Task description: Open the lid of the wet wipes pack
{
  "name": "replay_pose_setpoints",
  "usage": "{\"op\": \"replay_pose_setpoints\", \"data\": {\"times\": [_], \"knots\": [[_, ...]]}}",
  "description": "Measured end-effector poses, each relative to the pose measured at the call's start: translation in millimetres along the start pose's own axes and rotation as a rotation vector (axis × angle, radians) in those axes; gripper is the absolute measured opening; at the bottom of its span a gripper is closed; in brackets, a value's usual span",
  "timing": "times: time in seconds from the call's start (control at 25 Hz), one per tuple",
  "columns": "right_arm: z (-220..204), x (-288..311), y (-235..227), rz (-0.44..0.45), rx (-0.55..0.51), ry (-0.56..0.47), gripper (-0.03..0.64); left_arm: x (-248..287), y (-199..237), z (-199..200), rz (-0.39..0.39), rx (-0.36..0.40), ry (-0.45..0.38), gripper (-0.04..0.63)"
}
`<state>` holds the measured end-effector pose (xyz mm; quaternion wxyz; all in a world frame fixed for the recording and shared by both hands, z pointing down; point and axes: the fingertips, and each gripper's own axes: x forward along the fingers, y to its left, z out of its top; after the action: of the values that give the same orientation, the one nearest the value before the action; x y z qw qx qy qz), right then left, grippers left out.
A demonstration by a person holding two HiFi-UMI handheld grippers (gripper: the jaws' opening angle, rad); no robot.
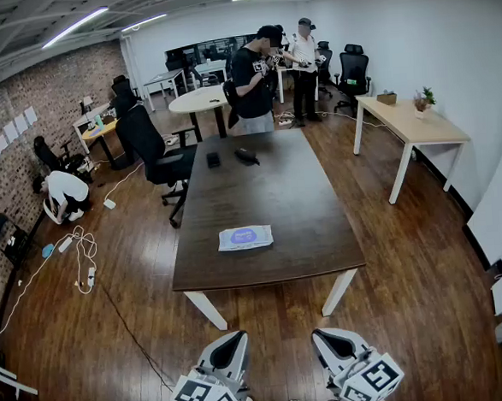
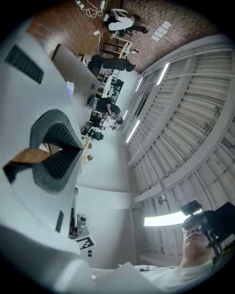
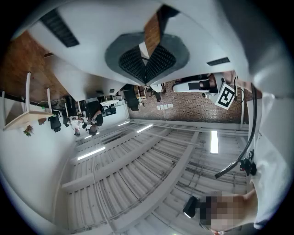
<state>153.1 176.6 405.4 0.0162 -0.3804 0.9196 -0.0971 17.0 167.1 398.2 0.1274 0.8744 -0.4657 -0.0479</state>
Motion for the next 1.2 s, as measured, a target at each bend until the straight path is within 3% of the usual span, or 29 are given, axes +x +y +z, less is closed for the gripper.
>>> {"op": "replay_pose_setpoints", "data": {"times": [0.68,1.0,1.2], "knots": [[1.2,-11.4,-24.3,0.055,-0.003,0.019,0.008,20.6,-17.7,-5.0,0.035,0.008,0.008,0.002],[-6.6,31.9,-47.4,0.034,0.006,0.042,0.008,55.8,24.4,-6.4,0.013,-0.007,0.022,0.002],[0.4,90.2,-67.9,0.001,0.0,0.053,0.008,94.3,81.4,4.3,-0.02,-0.031,0.032,0.002]]}}
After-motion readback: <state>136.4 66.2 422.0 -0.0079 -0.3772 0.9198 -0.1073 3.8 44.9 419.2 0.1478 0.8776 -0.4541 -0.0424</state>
